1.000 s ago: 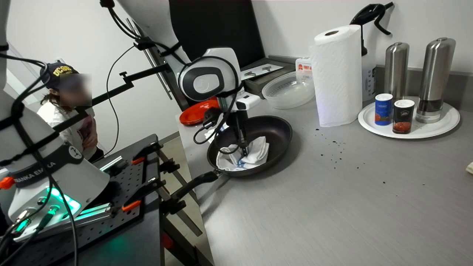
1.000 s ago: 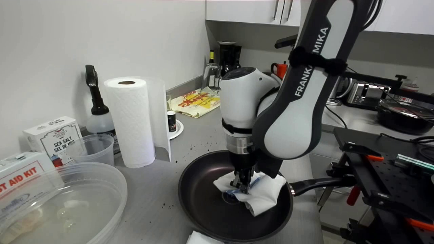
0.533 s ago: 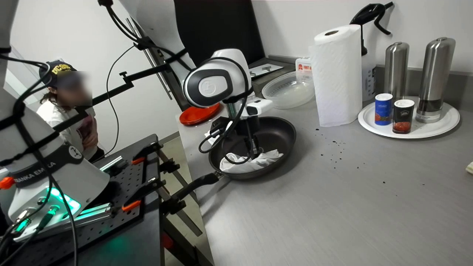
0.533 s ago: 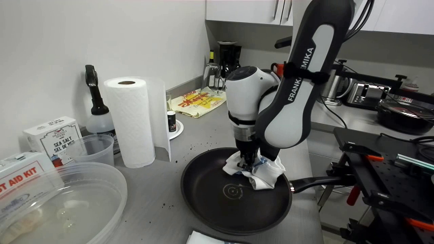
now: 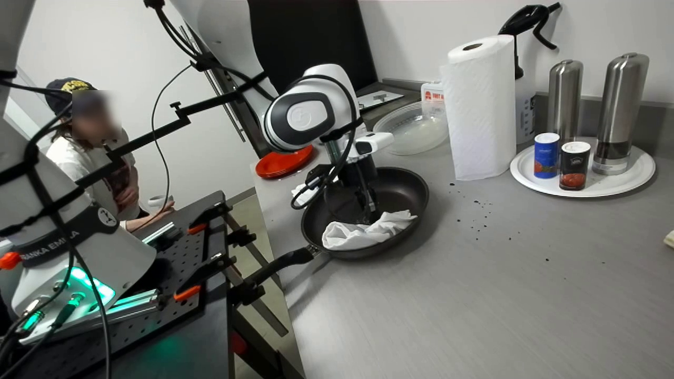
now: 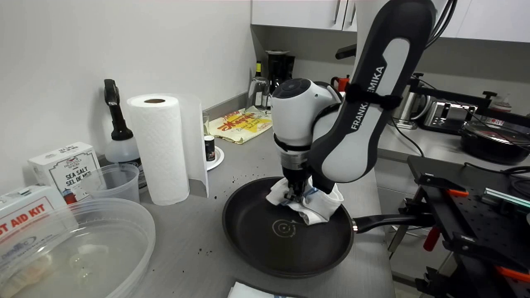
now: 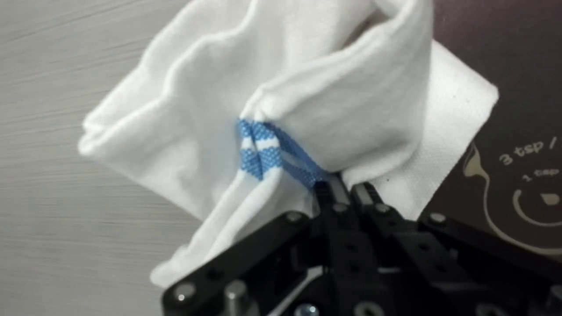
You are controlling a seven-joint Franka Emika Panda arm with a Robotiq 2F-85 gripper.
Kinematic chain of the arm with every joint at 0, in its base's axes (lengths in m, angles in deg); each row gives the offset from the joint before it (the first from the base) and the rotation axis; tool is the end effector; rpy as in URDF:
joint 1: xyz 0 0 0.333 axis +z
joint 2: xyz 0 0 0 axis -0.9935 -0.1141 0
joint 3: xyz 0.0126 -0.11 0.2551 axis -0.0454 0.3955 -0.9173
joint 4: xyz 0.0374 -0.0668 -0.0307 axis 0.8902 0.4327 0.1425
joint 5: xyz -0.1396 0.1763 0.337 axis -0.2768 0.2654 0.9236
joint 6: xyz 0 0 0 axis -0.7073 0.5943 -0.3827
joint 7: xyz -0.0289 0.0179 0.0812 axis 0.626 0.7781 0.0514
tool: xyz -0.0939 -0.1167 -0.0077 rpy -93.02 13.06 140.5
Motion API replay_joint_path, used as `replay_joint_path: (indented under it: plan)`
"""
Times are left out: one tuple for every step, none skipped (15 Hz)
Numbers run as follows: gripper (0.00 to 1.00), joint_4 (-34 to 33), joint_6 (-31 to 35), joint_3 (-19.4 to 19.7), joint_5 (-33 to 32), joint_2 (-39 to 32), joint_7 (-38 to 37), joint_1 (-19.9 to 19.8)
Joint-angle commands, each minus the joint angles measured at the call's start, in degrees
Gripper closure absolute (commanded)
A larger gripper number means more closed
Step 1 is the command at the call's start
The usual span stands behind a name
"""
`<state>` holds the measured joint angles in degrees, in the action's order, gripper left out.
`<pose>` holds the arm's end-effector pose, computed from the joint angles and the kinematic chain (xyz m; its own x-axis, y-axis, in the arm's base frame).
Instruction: Pick up the cloth from the counter and wipe the pan
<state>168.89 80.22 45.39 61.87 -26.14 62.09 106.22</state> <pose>0.4719 -0.0758 -0.0598 0.9824 -0.1851 -0.0243 -0.1654 -0.9236 0.3458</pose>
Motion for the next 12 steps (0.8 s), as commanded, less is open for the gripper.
replay_joint_path:
  plan:
    - [0.99,0.69,0.28,2.7,-1.63,2.71,-2.16,3.27]
    - [0.99,0.88,0.42,3.81,-1.92,3.4,-2.43,4.1]
    - [0.99,1.2,0.61,5.49,-2.37,4.16,-2.77,5.3]
    - [0.99,1.57,0.85,7.61,-2.95,5.01,-3.11,6.59]
    - [0.99,1.73,1.0,9.76,-3.65,5.77,-3.09,7.47]
    - [0.99,1.96,1.39,12.75,-4.74,6.42,-3.48,8.86]
    - [0.99,2.19,1.76,15.32,-5.66,7.03,-3.68,9.86]
    - [0.99,2.48,2.26,18.48,-6.58,7.71,-4.0,10.96]
    - [0.99,2.65,2.65,20.93,-7.03,8.2,-3.92,11.55]
    - [0.99,3.08,3.13,23.67,-7.4,8.99,-3.66,12.09]
    - [0.99,3.44,3.68,26.11,-7.39,9.45,-3.46,12.55]
    - [0.99,3.87,4.28,28.57,-7.28,9.87,-3.19,12.91]
